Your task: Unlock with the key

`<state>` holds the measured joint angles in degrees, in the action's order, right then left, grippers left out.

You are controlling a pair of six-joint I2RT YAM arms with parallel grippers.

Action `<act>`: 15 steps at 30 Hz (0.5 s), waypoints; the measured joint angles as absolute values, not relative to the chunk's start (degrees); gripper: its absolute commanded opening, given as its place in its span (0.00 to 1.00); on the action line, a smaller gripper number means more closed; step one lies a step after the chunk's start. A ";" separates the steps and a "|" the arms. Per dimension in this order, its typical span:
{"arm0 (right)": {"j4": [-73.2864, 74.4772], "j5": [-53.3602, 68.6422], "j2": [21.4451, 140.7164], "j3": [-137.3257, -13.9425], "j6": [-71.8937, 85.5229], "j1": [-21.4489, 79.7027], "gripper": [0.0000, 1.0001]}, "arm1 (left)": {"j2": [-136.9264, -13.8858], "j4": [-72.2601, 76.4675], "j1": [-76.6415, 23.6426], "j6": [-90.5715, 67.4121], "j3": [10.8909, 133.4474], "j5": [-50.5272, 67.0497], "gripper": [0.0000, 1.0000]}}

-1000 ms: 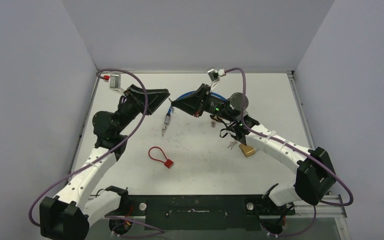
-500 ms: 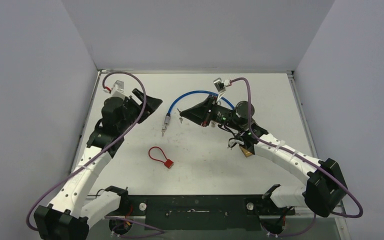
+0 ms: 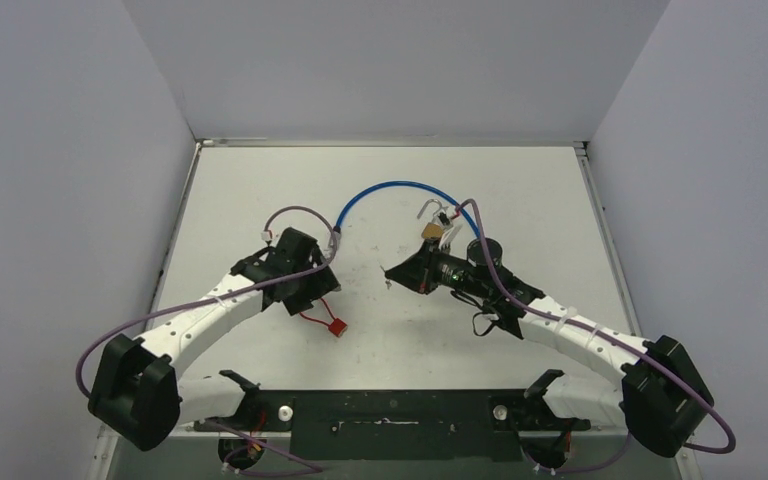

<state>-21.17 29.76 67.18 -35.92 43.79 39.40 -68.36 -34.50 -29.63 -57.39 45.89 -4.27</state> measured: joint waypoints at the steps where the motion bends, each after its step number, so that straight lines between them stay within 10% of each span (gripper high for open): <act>1: -20.91 29.21 66.54 -34.63 43.64 39.40 0.00 | -69.52 -35.66 -30.44 -58.30 45.78 -4.71 0.71; 15: -20.43 24.25 64.05 -26.30 42.68 39.40 0.00 | -82.87 -40.07 -35.03 -69.45 45.28 -6.13 0.74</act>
<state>-20.43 24.25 64.05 -26.30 42.68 39.40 -82.87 -40.07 -35.03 -69.45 45.28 -6.13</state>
